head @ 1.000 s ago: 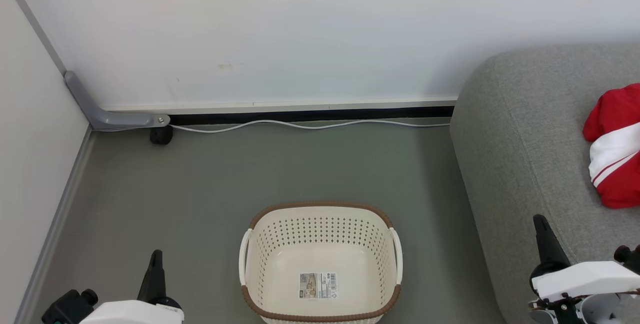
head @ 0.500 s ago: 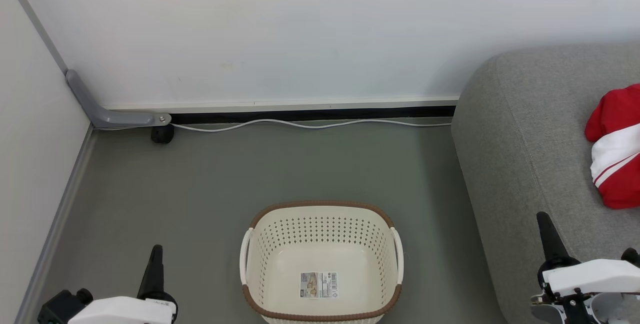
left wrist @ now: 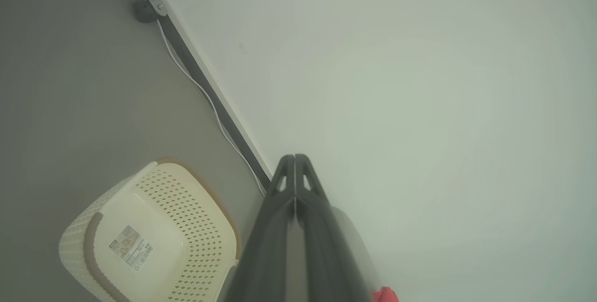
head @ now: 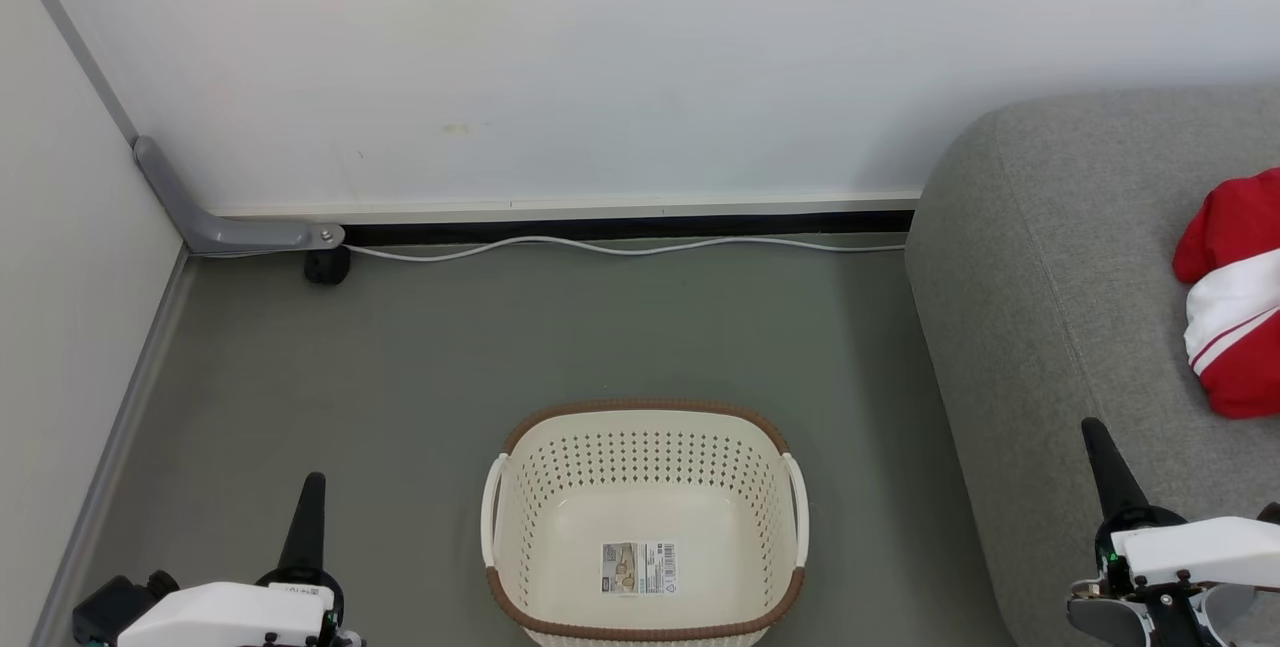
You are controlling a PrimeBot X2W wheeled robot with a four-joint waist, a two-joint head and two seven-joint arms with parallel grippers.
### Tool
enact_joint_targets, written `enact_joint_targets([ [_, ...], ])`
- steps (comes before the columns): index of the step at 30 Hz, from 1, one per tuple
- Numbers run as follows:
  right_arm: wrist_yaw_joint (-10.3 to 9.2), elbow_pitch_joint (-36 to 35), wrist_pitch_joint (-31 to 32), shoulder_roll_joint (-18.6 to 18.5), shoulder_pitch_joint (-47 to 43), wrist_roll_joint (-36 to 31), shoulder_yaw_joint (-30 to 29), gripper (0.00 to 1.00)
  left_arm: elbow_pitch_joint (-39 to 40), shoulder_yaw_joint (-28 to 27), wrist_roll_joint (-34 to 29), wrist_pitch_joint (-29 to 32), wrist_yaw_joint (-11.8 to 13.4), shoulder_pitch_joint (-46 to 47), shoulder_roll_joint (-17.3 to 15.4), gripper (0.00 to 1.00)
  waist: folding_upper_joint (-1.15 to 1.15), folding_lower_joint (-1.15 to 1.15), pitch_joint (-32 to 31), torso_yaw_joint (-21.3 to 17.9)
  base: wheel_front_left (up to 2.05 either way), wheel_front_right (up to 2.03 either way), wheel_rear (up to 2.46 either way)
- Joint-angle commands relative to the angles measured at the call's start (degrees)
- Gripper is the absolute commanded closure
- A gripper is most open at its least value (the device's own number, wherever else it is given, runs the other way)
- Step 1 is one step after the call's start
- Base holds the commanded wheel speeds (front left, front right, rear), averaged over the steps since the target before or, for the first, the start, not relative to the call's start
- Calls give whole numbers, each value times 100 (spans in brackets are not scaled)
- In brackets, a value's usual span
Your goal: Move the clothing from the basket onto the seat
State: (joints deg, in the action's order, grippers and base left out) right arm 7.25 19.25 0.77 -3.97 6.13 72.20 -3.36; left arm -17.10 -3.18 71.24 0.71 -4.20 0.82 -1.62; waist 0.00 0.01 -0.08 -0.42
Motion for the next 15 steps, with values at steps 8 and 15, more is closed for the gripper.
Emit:
enact_joint_targets([
  [8, 21, -283, 181, -1, 63, 594, -42, 100, 207, -208, 614, 176, -127, 385, -106, 100, 0, 0, 7, 11, 0, 0, 0],
  [15, 22, -354, 297, 32, 46, 1006, -124, 100, 235, -245, 1049, 294, -187, 430, -112, 100, 0, 0, 12, 20, 0, 0, 0],
])
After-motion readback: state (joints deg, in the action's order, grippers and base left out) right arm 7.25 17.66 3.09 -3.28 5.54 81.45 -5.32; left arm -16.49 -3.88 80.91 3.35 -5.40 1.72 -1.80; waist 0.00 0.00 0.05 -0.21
